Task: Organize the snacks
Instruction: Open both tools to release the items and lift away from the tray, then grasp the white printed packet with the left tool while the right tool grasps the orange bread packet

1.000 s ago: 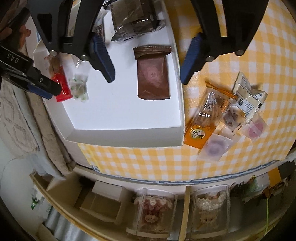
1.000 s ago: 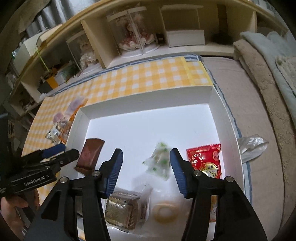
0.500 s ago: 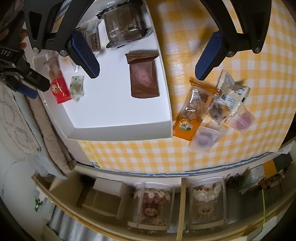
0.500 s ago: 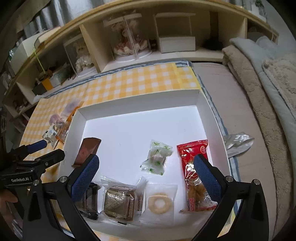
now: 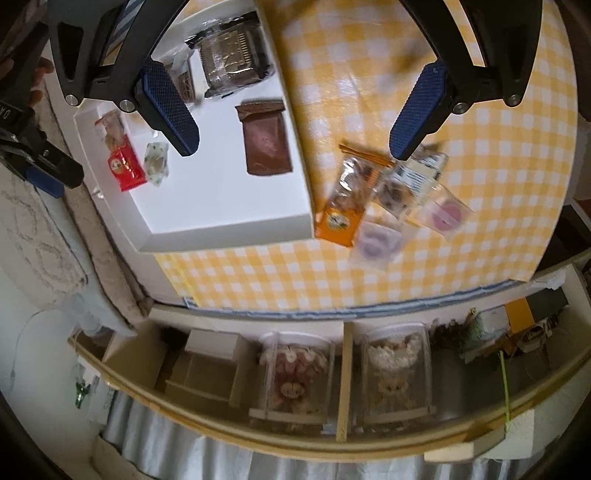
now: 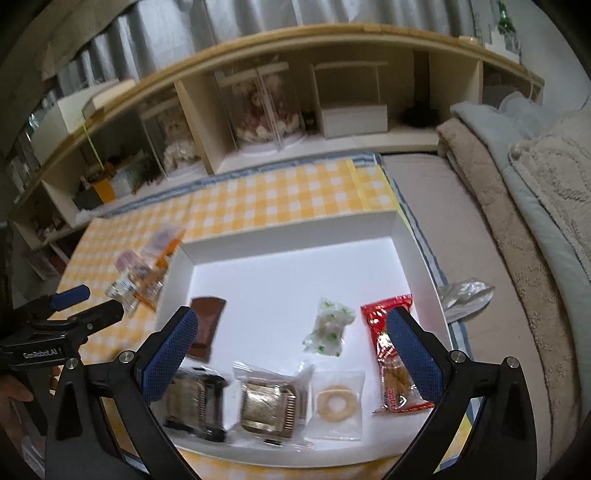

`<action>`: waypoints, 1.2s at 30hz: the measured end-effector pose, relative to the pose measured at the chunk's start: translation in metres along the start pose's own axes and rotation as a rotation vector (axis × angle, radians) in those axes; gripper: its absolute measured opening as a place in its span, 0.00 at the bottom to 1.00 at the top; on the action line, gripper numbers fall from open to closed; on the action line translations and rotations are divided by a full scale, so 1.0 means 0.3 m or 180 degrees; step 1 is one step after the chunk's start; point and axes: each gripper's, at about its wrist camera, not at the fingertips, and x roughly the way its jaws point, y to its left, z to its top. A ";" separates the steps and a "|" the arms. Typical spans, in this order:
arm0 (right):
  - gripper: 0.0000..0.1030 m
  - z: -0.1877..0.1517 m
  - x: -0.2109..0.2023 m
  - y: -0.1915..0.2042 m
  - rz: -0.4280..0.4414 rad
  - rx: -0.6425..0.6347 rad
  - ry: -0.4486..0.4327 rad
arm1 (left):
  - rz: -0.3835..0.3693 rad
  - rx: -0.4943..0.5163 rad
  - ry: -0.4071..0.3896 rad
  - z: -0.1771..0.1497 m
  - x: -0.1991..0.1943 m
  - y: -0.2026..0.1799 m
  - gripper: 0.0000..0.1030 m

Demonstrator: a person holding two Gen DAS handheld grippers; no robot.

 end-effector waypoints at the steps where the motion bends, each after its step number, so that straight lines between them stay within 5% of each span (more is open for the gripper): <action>1: 1.00 0.009 -0.014 0.012 0.0010 -0.0009 -0.0047 | 0.0008 0.0010 -0.0020 0.004 -0.015 0.007 1.00; 17: 1.00 0.057 -0.015 0.268 0.0295 -0.0225 -0.0185 | 0.0187 -0.0107 -0.0432 -0.010 -0.314 0.279 1.00; 22: 1.00 0.048 0.031 0.371 0.0392 -0.0301 -0.0151 | 0.0242 -0.0211 -0.0431 -0.049 -0.312 0.380 1.00; 26: 1.00 0.044 0.079 0.441 0.0533 -0.0289 -0.0091 | 0.0052 -0.0482 -0.0368 -0.088 -0.244 0.440 0.99; 28: 1.00 0.050 0.110 0.472 0.0596 -0.0227 -0.0049 | -0.0006 -0.0530 -0.0297 -0.087 -0.198 0.457 0.87; 30: 1.00 0.057 0.132 0.491 0.0651 -0.0164 -0.0019 | -0.0105 -0.0568 -0.0194 -0.077 -0.138 0.467 0.63; 34: 0.99 0.078 0.182 0.516 0.0761 -0.0004 0.0034 | -0.0344 -0.0724 -0.0009 -0.071 -0.008 0.489 0.54; 36: 0.89 0.085 0.214 0.521 0.0804 0.0081 0.0069 | -0.0419 -0.0763 0.0085 -0.067 0.059 0.499 0.46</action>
